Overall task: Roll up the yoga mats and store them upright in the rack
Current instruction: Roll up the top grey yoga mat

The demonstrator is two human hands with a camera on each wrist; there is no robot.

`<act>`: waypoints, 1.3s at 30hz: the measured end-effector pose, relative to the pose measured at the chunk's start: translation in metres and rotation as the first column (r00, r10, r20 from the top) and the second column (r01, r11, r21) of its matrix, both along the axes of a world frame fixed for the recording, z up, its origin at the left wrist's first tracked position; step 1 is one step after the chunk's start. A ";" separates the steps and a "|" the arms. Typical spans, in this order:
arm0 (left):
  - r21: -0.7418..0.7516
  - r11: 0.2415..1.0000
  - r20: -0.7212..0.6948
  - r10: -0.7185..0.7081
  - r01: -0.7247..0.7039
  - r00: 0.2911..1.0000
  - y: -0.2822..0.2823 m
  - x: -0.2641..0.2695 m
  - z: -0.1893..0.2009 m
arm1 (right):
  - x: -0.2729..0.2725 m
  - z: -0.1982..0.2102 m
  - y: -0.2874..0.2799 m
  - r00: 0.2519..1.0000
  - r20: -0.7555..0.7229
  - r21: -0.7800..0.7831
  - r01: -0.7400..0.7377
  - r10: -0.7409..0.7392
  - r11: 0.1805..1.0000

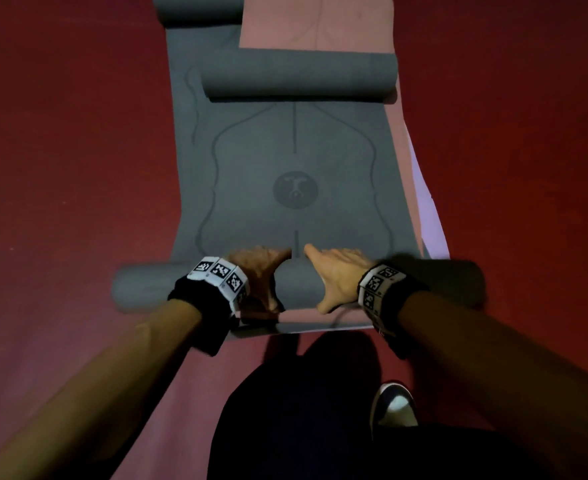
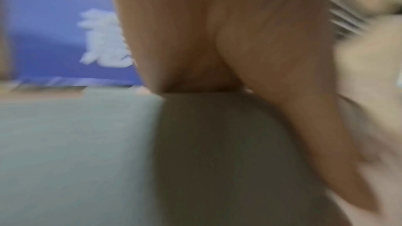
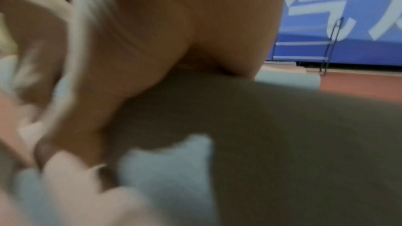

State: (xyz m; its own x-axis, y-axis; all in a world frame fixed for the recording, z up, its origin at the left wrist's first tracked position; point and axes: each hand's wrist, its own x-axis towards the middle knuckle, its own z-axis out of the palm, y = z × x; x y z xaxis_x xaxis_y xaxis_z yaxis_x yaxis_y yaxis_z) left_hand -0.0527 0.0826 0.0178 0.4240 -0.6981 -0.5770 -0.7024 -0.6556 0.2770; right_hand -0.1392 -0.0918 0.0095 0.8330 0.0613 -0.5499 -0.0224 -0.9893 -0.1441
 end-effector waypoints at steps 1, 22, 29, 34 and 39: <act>-0.022 0.999 0.119 -0.026 0.029 0.993 0.004 -0.005 -0.002 | 0.003 0.002 -0.002 0.999 -0.024 0.026 0.024 -0.023 0.999; -0.024 1.000 0.125 -0.012 0.016 0.992 0.008 -0.007 -0.011 | 0.006 -0.005 -0.001 0.997 -0.070 0.049 0.041 -0.038 0.998; -0.035 0.997 0.262 -0.062 0.074 0.963 0.005 -0.012 -0.005 | 0.018 0.005 -0.012 0.988 -0.135 0.171 0.103 -0.081 0.980; -0.028 0.999 0.119 -0.018 0.021 0.993 0.002 -0.002 0.002 | 0.017 0.004 -0.013 0.981 -0.166 0.252 0.138 -0.098 0.958; 0.051 0.995 -0.047 0.088 -0.086 0.995 -0.003 0.010 -0.001 | 0.006 0.001 -0.009 0.993 -0.092 0.180 0.089 -0.073 0.980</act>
State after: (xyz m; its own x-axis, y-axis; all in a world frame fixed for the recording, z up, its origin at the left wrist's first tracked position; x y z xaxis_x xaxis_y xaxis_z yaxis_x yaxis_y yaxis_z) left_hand -0.0424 0.0795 0.0165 0.4521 -0.6305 -0.6309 -0.6286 -0.7271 0.2761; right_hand -0.1337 -0.1011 0.0104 0.7905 0.1021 -0.6040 -0.1212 -0.9404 -0.3176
